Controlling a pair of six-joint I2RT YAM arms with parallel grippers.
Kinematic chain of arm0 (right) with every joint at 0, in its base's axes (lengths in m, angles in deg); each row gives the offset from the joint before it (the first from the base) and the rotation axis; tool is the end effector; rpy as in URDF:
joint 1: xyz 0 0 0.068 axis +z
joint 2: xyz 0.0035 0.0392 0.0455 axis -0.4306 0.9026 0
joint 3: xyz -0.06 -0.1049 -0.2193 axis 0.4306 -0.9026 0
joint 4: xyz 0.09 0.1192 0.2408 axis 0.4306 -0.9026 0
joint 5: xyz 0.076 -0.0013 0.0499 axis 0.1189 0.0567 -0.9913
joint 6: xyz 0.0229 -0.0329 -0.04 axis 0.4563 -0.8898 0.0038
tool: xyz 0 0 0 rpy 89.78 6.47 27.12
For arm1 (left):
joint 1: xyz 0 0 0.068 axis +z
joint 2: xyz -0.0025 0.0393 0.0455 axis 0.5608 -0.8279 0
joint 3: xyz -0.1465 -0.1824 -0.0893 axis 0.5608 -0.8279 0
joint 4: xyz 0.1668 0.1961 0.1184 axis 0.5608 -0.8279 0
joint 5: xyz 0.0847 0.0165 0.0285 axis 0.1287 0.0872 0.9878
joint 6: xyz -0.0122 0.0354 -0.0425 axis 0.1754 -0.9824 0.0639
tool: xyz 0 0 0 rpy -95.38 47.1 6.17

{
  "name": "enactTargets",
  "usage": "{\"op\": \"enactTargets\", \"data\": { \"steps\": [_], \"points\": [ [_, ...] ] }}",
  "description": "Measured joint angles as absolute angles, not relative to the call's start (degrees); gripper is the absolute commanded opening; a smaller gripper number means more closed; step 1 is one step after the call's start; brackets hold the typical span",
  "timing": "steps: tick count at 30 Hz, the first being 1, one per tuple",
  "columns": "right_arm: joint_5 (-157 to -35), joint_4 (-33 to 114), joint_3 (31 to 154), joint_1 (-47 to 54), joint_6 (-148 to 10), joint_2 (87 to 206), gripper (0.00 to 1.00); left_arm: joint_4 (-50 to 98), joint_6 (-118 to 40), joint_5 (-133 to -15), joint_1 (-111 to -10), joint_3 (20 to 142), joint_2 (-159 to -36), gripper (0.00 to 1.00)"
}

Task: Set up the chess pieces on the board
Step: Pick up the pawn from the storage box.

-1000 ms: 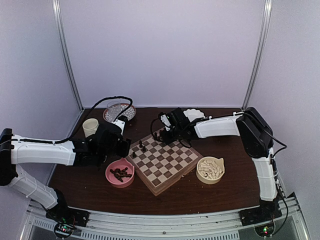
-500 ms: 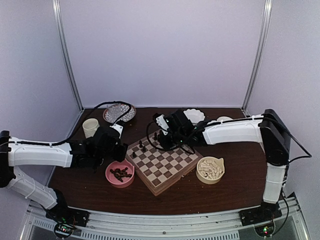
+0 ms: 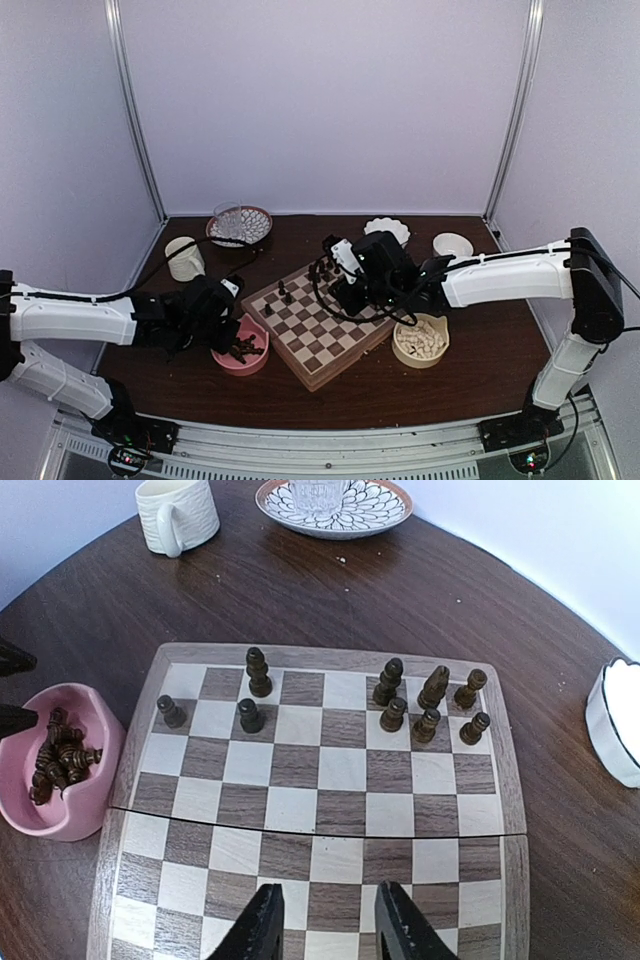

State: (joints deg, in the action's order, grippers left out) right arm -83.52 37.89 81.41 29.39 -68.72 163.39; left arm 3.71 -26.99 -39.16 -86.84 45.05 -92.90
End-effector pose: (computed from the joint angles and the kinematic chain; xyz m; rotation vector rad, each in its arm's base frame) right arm 0.2331 0.3258 0.1869 -0.8662 2.0799 0.5045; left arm 0.1729 -0.1978 0.1494 0.4063 2.3329 -0.0514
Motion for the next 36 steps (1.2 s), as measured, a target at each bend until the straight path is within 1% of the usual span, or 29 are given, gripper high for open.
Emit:
{"op": "enactTargets", "data": {
  "steps": [7,12,17,21,29,32,33,34,35,36],
  "points": [
    [-83.3,39.4,81.3,29.4,-68.7,163.4,0.33,2.5,-27.0,-42.2,-86.8,45.0,-97.3,0.45],
    [-83.3,39.5,81.3,29.5,-68.7,163.4,0.33,1.9,-27.0,-43.4,-86.8,46.2,-102.1,0.40],
    [-83.3,39.5,81.3,29.5,-68.7,163.4,0.33,0.9,-27.0,-43.7,-86.8,47.4,-104.0,0.25],
    [-83.3,39.5,81.3,29.5,-68.7,163.4,0.33,0.6,-27.0,-43.7,-86.8,47.7,-103.7,0.19],
    [-83.3,39.6,81.3,29.9,-68.8,163.4,0.33,1.0,-27.5,-44.2,-86.8,46.8,-95.9,0.17],
    [-83.3,39.6,81.3,30.0,-68.9,163.4,0.33,1.3,-27.5,-44.2,-86.8,46.2,-94.4,0.15],
    [-83.3,39.6,81.3,30.1,-68.9,163.4,0.33,1.3,-27.5,-44.2,-86.8,46.0,-94.2,0.18],
    [-83.3,39.6,81.3,30.1,-69.0,163.4,0.33,1.3,-27.5,-44.3,-86.8,45.8,-94.2,0.24],
    [-83.3,39.6,81.3,30.1,-69.0,163.4,0.32,1.2,-27.6,-44.4,-86.8,45.7,-94.2,0.27],
    [-83.3,39.6,81.3,30.1,-69.1,163.4,0.32,1.2,-27.9,-44.6,-86.8,45.7,-94.2,0.28]
  ]
}}
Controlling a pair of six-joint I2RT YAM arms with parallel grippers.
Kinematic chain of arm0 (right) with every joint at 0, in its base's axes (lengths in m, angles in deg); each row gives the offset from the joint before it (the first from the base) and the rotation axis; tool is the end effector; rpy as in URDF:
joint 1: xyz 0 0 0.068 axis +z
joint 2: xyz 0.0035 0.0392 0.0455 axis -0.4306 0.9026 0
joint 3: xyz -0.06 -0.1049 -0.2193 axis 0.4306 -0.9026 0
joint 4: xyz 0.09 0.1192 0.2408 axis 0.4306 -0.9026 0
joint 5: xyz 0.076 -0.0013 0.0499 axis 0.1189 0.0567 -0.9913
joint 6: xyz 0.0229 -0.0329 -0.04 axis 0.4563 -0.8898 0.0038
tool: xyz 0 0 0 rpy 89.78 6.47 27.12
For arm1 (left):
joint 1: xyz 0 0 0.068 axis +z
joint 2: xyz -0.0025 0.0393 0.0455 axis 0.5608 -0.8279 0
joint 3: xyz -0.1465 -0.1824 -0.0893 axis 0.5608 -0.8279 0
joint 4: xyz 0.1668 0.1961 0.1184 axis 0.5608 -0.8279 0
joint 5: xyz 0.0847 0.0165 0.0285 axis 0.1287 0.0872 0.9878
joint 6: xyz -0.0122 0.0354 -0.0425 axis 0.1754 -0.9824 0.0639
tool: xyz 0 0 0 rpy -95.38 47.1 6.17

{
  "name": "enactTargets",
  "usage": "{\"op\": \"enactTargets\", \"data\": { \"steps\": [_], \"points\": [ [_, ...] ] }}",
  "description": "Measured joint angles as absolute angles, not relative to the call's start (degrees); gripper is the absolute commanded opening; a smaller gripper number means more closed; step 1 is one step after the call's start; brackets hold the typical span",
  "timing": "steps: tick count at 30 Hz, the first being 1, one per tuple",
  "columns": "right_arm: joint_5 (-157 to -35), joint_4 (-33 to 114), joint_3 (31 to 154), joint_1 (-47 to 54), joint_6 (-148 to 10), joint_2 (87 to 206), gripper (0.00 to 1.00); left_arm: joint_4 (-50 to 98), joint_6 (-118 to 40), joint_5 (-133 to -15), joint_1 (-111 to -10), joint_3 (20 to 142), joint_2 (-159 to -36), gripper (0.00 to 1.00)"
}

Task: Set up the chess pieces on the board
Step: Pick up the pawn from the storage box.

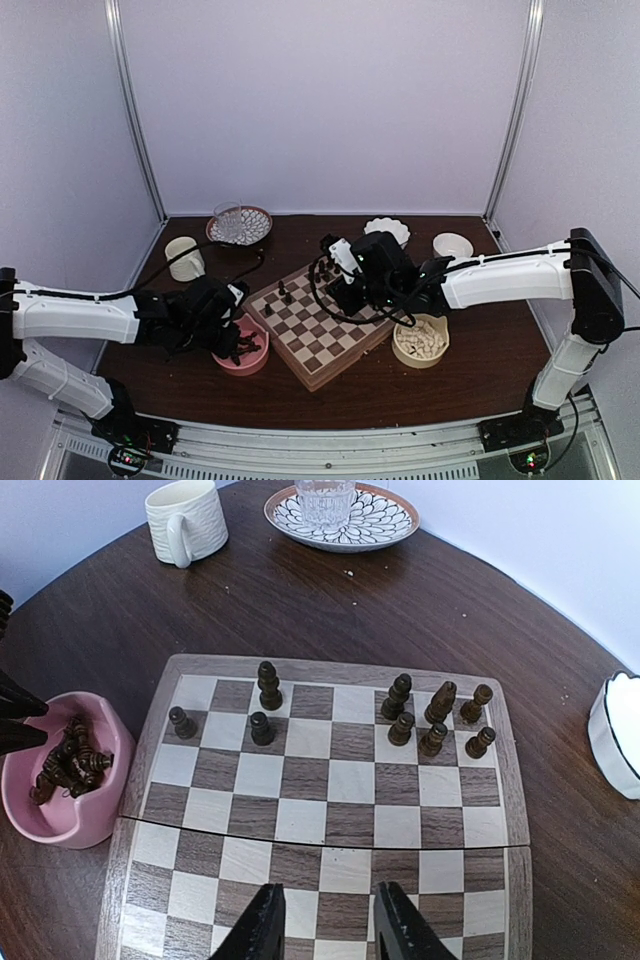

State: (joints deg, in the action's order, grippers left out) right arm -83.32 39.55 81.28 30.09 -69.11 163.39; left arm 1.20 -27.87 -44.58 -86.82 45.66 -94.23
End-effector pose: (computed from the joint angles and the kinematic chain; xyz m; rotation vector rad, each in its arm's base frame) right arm 0.2301 0.3299 0.1887 -0.8724 2.0490 0.5175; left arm 0.1701 -0.1996 0.1431 0.4942 2.4113 -0.0946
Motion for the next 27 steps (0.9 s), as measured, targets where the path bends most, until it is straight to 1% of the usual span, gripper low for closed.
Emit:
{"op": "enactTargets", "data": {
  "steps": [3,8,13,17,20,24,25,27],
  "points": [
    [-83.3,39.6,81.2,30.1,-69.2,163.4,0.32,1.3,-27.9,-45.1,-86.8,45.7,-94.8,0.28],
    [-83.3,40.5,80.8,30.2,-69.2,163.4,0.32,1.0,-27.9,-45.8,-86.8,46.2,-99.2,0.27],
    [-83.3,40.8,80.8,30.4,-69.2,163.4,0.32,0.7,-28.0,-46.6,-86.8,48.0,-103.6,0.14],
    [-83.3,40.8,80.8,30.7,-69.2,163.4,0.32,0.6,-28.3,-46.7,-86.8,48.9,-104.4,0.12],
    [-83.4,40.9,80.7,30.8,-69.3,163.4,0.32,0.7,-28.5,-46.8,-86.8,48.6,-102.8,0.10],
    [-84.0,41.1,80.5,30.8,-69.3,163.4,0.32,2.0,-29.2,-47.6,-86.8,45.9,-95.2,0.08],
    [-84.4,41.2,80.5,30.8,-69.3,163.4,0.33,2.6,-29.5,-48.0,-86.8,45.0,-92.8,0.08],
    [-84.7,41.2,80.5,30.9,-69.2,163.4,0.37,3.8,-30.2,-49.1,-86.8,43.3,-88.4,0.08]
  ]
}}
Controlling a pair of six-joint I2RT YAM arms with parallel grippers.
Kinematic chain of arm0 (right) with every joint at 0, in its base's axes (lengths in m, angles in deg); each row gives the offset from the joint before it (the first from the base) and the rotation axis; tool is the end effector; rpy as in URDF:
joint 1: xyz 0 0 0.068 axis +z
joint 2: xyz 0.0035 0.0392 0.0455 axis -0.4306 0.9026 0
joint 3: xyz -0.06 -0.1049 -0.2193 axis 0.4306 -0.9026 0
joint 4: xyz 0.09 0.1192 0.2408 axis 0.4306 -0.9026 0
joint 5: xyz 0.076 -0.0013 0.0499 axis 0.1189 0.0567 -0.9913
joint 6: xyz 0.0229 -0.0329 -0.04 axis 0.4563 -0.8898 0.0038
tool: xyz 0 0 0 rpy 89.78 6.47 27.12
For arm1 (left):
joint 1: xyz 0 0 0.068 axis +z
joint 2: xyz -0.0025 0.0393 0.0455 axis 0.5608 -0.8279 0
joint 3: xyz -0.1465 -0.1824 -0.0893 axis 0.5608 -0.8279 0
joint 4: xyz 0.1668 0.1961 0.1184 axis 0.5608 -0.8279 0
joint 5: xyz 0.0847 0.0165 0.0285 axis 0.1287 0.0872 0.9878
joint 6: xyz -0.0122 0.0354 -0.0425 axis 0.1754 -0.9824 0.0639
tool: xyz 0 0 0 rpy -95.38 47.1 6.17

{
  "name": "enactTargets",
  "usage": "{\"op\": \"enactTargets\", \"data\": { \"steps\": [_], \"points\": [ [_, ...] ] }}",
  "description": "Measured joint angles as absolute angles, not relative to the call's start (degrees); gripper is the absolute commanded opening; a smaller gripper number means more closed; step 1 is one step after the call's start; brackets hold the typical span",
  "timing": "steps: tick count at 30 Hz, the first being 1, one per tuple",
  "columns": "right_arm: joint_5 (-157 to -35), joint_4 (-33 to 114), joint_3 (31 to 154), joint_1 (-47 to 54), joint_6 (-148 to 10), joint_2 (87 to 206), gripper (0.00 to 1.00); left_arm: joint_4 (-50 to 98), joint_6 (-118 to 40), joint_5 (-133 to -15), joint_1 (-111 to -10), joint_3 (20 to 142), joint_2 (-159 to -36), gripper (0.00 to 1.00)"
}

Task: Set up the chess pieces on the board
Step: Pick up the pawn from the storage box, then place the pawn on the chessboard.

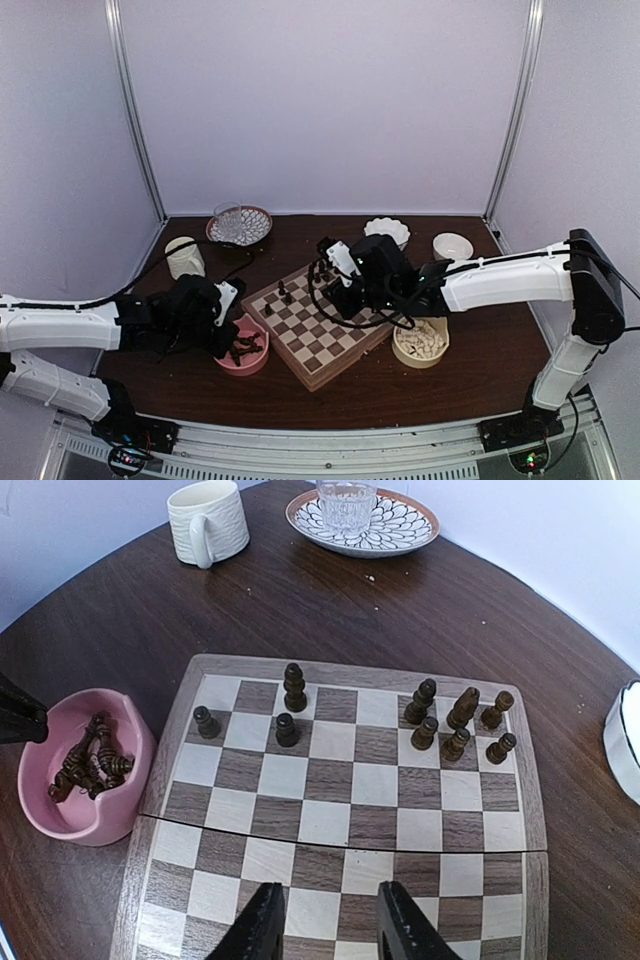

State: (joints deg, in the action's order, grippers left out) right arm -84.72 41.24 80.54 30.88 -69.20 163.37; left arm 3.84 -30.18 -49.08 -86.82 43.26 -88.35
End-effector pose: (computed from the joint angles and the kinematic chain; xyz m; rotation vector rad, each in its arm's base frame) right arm 0.2246 0.3334 0.1871 -0.8969 2.0289 0.5575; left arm 0.1636 -0.1959 0.1563 0.5400 2.3504 -0.2389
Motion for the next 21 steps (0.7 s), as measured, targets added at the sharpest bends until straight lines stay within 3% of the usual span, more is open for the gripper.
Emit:
{"op": "enactTargets", "data": {
  "steps": [5,6,8,9,15,21],
  "points": [
    [-83.4,40.3,79.8,31.4,-69.8,160.0,0.55,7.4,-32.0,-52.4,-86.8,39.1,-80.2,0.09],
    [-82.9,40.3,79.1,31.5,-70.2,158.0,0.64,8.5,-32.5,-53.4,-86.8,38.2,-78.7,0.09],
    [-81.4,40.3,78.0,31.7,-70.2,154.1,0.95,10.5,-33.1,-55.4,-86.8,37.1,-76.8,0.09],
    [-80.3,40.4,77.5,31.8,-70.2,152.0,0.99,12.1,-33.5,-56.6,-86.8,36.6,-76.2,0.09],
    [-78.0,43.1,73.2,30.9,-66.7,144.4,1.00,21.0,-34.4,-61.9,-87.1,37.5,-80.3,0.07],
    [-77.8,43.1,69.0,30.3,-64.1,145.7,1.00,29.0,-34.5,-63.2,-88.7,44.6,-96.5,0.07]
  ]
}}
